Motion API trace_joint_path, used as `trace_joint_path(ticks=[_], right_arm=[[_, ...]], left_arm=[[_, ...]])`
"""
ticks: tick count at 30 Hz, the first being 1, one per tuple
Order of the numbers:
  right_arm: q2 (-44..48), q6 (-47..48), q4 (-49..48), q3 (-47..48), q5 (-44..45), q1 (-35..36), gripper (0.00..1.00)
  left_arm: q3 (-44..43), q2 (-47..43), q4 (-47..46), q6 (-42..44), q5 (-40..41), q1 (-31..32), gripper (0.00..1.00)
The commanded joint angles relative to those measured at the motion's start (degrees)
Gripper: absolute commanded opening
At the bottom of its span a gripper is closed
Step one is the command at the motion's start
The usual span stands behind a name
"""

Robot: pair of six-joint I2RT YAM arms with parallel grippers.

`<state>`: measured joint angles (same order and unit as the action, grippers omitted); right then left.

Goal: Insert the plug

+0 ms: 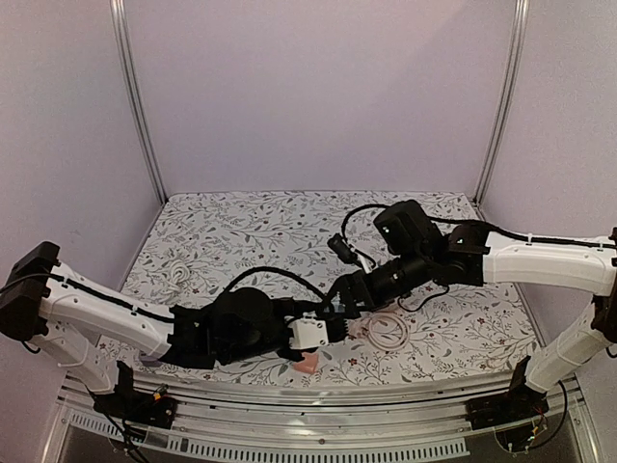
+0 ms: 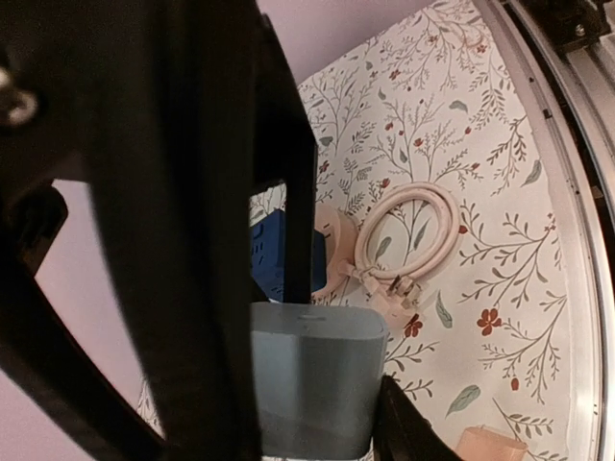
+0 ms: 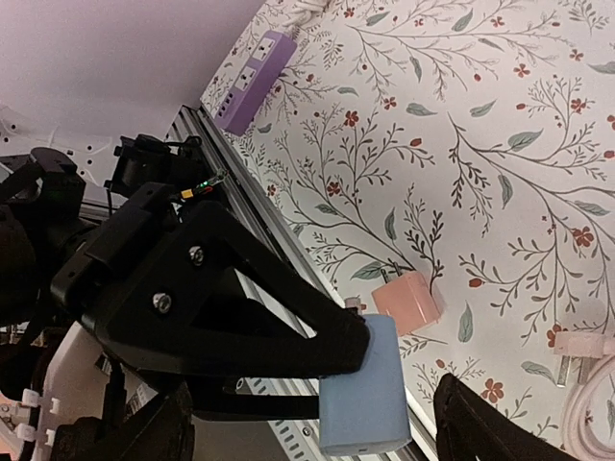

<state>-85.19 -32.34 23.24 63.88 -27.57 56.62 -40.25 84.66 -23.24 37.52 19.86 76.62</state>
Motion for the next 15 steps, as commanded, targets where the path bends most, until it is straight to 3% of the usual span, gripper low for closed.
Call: trace_joint_path(ticks=[1,15], right_arm=[[4.53,-3.02,-4.9,-2.57,4.07,-0.02,0.86],[7.25,-9.27,-11.58,-7.88,12.03,1.58,0.82]], left_arm=[[-0.56,-0.51,-2.83,-4.61,2.49,0.51,0.0],[0.2,1.01,-8.15,-14.3,3.03,0.24,0.0]])
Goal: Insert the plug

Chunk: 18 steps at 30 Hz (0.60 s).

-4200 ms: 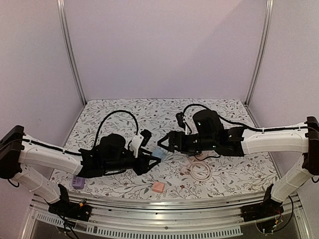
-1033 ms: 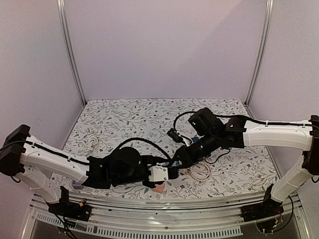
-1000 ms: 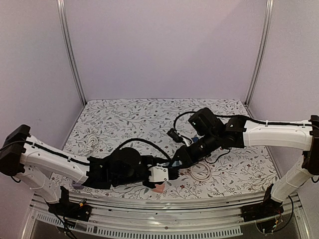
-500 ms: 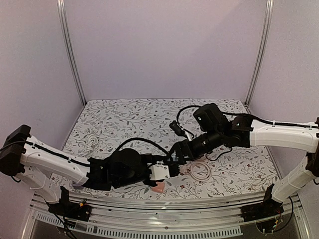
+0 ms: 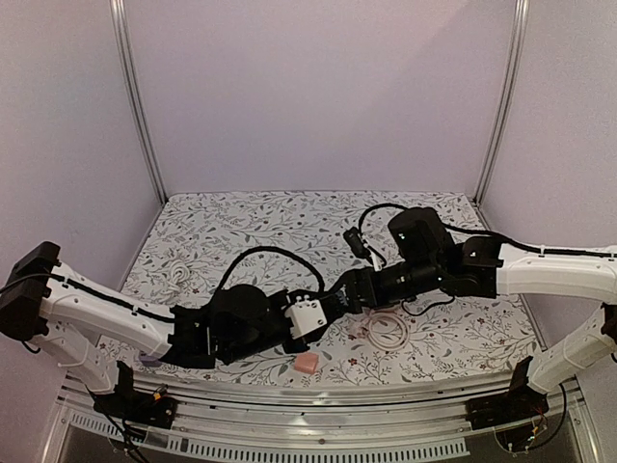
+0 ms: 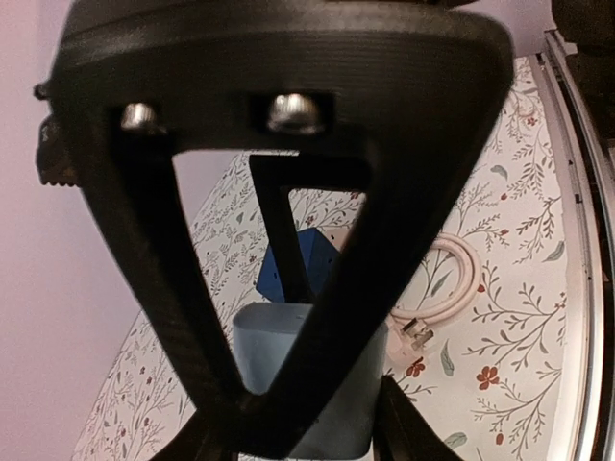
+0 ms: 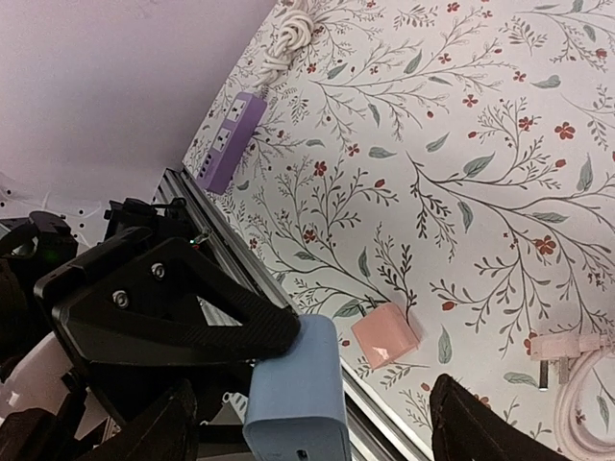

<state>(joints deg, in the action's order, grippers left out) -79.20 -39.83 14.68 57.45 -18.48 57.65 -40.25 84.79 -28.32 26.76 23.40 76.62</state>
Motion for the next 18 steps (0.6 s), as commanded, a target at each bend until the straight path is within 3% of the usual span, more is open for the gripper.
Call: trace_joint_path(ticks=[1,10,14,18], right_arm=[[1.12,-1.82,-3.29,-1.42,3.12,0.72,0.8],[-1.68,-1.79,-1.57,-0.19,6.85,1.13,0.53],[-1.97,-2.39,-0.44,-0.24,8.04,1.15,0.55],[-1.84,-2.62,0.53,-0.28,8.72,1.15,0.65]], left_arm=[[0.17,1.13,-3.18,-3.76,-0.61,0.28,0.0],[-1.27,5.63,-5.66,-6.92,2.74,0.28,0.0],[-1.15,6.31,-7.69,-7.6,4.3,0.29,0.0],[-1.05,6.58,-8.83,-7.72,4.22,0.28,0.0]])
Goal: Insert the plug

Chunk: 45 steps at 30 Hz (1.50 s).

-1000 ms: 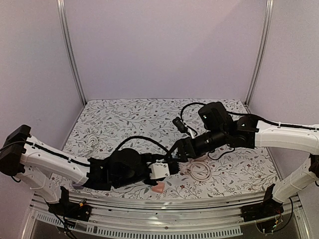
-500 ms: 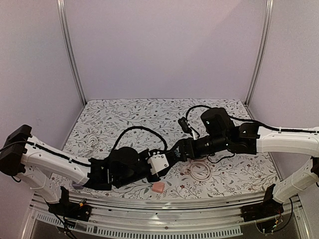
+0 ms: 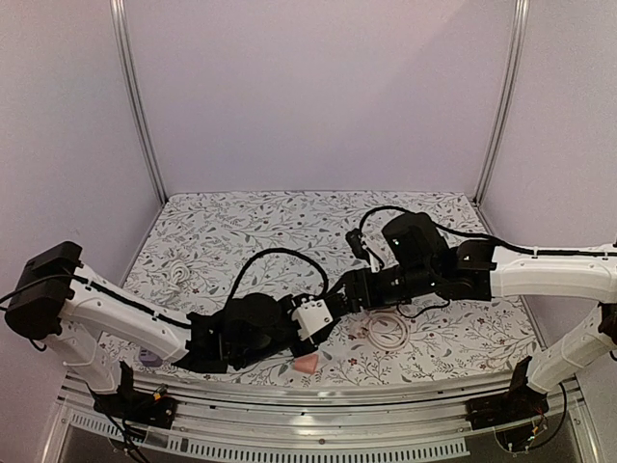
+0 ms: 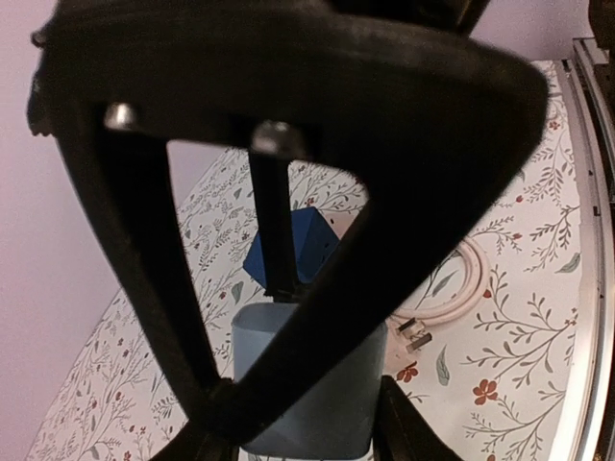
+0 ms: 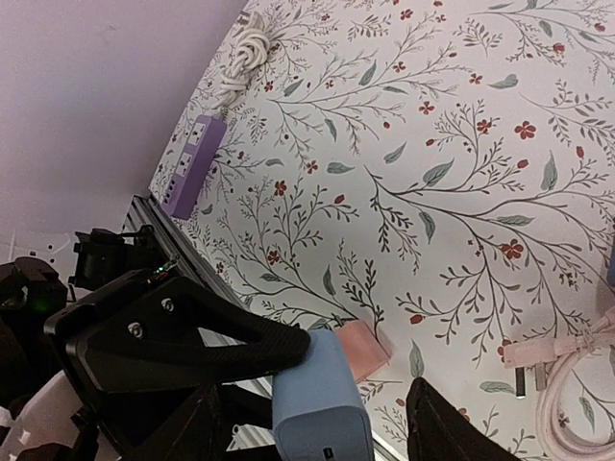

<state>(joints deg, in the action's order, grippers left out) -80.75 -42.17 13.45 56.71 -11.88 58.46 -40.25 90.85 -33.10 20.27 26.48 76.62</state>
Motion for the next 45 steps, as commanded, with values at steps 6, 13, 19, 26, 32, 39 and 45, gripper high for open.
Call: trace_joint_path(ticks=[6,13,19,26,32,39,45], right_arm=[[-1.28,-0.38,1.69,0.53,1.95,0.43,0.54],[-1.99,-0.34,2.87,1.13,2.06,0.43,0.44],[-2.39,-0.3,3.04,1.4,1.72,0.45,0.16],[-2.31,0.13,3.5,1.88,0.87,0.55,0.0],[-2.14,1.98,8.44,4.86,5.24,0.48,0.0],[-1.69,4.21,15.53,8.72,9.16,0.05,0.0],[-1.06,6.39,20.79,11.96,13.54,-1.04,0.0]], left_arm=[[-1.23,0.95,-4.43,-1.28,1.12,0.37,0.0],[-1.28,0.91,-4.6,-0.95,1.64,0.46,0.0],[-1.41,1.17,-4.6,-0.94,1.63,0.55,0.0],[2.11,-1.02,-7.25,-1.35,3.5,1.24,0.63],[6.3,-4.84,-9.1,-1.97,7.0,1.25,0.99],[10.66,-10.01,-8.66,-4.51,9.17,1.25,1.0],[14.16,-12.87,-9.17,-6.36,11.18,1.16,1.0]])
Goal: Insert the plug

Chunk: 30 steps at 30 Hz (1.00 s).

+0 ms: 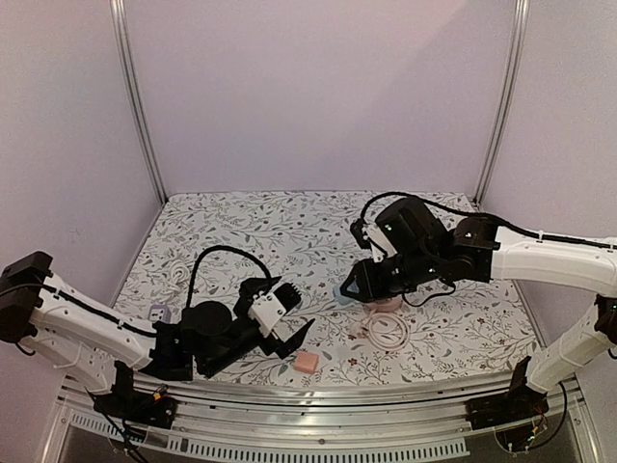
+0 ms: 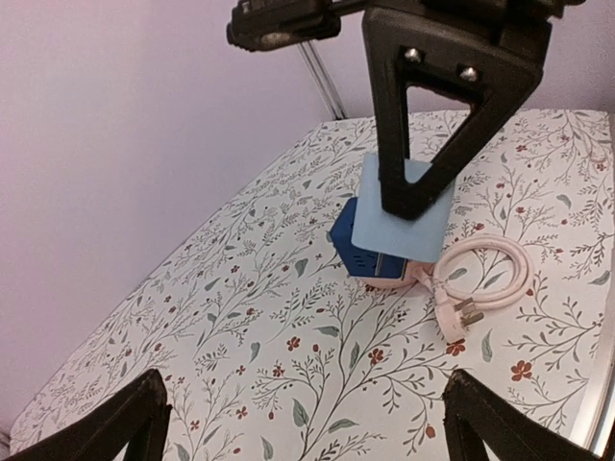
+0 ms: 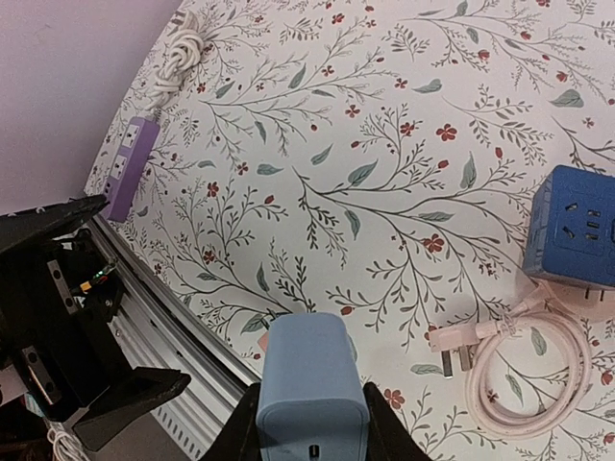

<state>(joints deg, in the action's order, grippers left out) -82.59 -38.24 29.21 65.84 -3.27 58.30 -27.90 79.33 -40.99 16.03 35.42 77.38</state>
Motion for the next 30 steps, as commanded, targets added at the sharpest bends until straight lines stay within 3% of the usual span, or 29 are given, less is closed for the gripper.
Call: trace_joint_path(ticks=[1,11,20,30], right_arm=[[1.04,2.82,5.7,3.22,5.84,-1.19,0.0],[5.57,5.04,9.18,4.02,9.3,-5.85,0.0],[13.34,2.91,11.76,-0.9,18.92,-10.34,0.0],[17.54,1.08,12.63,-5.53,21.28,-12.36,0.0]], left_arm=[[2.02,-1.35,-1.25,-2.53,2.65,0.4,0.99],[2.35,-0.25,-1.62,-6.39,4.08,-1.02,0.99],[-0.91,1.38,1.7,-11.6,2.22,-3.38,1.0],[-12.85,5.08,16.26,-21.61,-3.69,-7.58,0.98]])
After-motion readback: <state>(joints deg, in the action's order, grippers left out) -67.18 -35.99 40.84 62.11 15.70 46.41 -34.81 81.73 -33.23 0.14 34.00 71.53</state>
